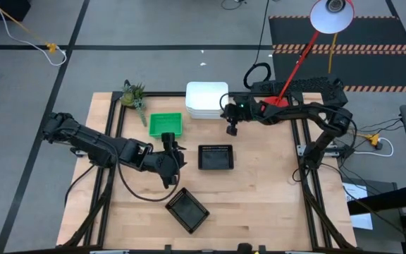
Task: Stack baskets by color
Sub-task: Stack the right white bin on the stacked white bins, then stack the bottom black bin on the stacked black bins
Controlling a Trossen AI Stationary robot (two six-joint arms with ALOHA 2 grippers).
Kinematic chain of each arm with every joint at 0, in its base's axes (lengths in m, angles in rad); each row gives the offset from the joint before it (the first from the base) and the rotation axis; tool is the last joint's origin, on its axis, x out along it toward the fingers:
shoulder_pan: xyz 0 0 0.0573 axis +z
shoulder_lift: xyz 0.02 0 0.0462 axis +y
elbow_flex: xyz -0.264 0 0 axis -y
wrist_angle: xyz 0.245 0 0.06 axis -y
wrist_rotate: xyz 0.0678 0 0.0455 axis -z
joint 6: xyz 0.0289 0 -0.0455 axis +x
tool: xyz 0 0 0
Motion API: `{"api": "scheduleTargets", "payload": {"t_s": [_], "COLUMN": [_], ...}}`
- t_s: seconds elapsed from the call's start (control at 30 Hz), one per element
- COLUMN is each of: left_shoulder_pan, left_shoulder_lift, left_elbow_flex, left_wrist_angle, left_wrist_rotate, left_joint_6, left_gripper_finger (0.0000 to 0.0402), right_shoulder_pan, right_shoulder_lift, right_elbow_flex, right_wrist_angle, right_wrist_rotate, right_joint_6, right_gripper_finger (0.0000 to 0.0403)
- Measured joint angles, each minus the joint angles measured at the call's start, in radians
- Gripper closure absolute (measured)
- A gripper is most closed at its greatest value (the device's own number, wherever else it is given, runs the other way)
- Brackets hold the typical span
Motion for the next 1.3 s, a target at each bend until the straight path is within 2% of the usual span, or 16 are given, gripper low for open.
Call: {"api": "scheduleTargets", "payload": {"t_s": [0.3, 0.53, 0.73, 0.87, 1.03, 1.17, 1.3], "left_shoulder_pan": [0.012, 0.008, -0.026, -0.065, -0.123, -0.185, -0.240], "left_shoulder_lift": [0.000, 0.000, 0.000, 0.000, 0.000, 0.000, 0.011], "left_elbow_flex": [0.000, 0.000, 0.000, 0.000, 0.000, 0.000, 0.000], "left_wrist_angle": [0.002, -0.003, 0.004, 0.020, 0.053, 0.095, 0.104], "left_wrist_rotate": [0.009, 0.012, 0.093, 0.102, 0.093, 0.092, 0.076], "left_joint_6": [0.005, -0.006, -0.002, 0.001, -0.029, -0.031, -0.105], "left_gripper_finger": [0.0156, 0.0156, 0.0156, 0.0156, 0.0160, 0.0186, 0.0223], "right_shoulder_pan": [-0.057, -0.023, 0.088, 0.208, 0.382, 0.521, 0.623], "right_shoulder_lift": [0.032, -0.006, -0.140, -0.255, -0.379, -0.457, -0.511], "right_elbow_flex": [0.011, 0.012, 0.012, 0.012, -0.018, -0.053, -0.059], "right_wrist_angle": [0.012, -0.016, -0.205, -0.330, -0.355, -0.356, -0.373], "right_wrist_rotate": [-0.008, -0.051, -0.043, 0.034, 0.140, 0.225, 0.331], "right_joint_6": [0.000, 0.053, 0.128, 0.190, 0.264, 0.339, 0.352], "right_gripper_finger": [0.0392, 0.0402, 0.0401, 0.0401, 0.0401, 0.0401, 0.0401]}}
